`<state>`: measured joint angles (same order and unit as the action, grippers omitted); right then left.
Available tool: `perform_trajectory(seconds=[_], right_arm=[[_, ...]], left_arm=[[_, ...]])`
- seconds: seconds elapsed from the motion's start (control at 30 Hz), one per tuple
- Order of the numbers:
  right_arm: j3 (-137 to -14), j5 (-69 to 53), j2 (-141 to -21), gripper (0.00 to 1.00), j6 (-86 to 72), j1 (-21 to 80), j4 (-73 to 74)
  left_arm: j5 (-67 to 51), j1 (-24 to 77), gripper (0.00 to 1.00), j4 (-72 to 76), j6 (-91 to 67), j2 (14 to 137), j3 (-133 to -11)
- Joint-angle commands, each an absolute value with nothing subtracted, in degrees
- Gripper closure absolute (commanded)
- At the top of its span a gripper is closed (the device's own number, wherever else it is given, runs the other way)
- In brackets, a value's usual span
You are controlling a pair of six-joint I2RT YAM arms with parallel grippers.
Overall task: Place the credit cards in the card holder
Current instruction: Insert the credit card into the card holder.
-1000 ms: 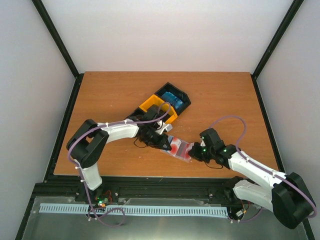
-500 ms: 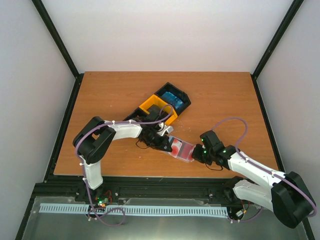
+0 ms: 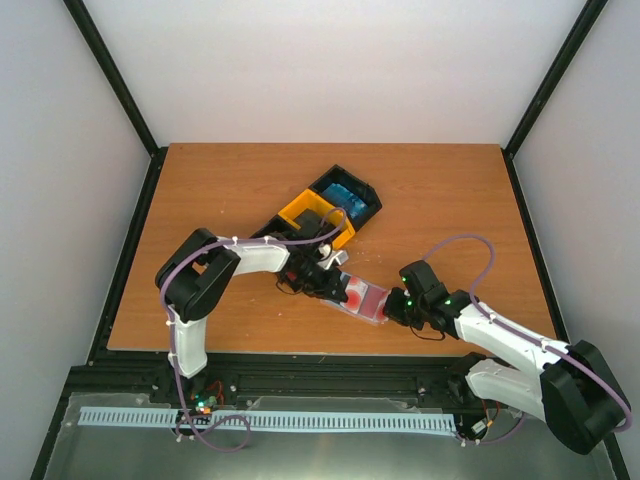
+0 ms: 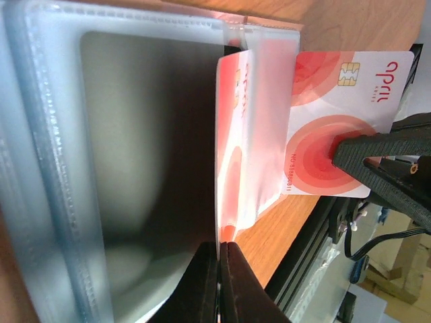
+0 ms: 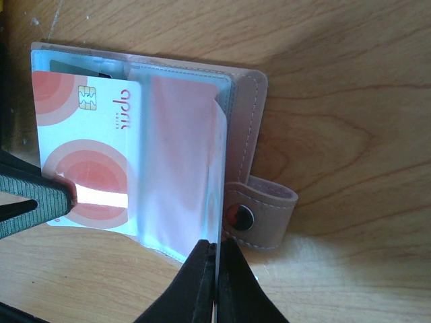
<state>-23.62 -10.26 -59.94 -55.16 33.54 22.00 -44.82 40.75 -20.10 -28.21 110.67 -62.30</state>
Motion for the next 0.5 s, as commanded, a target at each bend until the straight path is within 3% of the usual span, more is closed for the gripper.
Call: perform_trajectory(seconds=[0.0, 0.47], right_arm=[[-23.0, -9.3, -61.2, 0.97, -55.3, 34.0, 22.7], [-23.0, -9.4, -61.3, 0.97, -55.3, 33.9, 22.2]], left_arm=[[-45.3, 40.3, 0.99, -20.0, -32.1, 111.6, -61.9], [-46.6, 42.1, 0.98, -18.8, -31.3, 112.1, -62.0]])
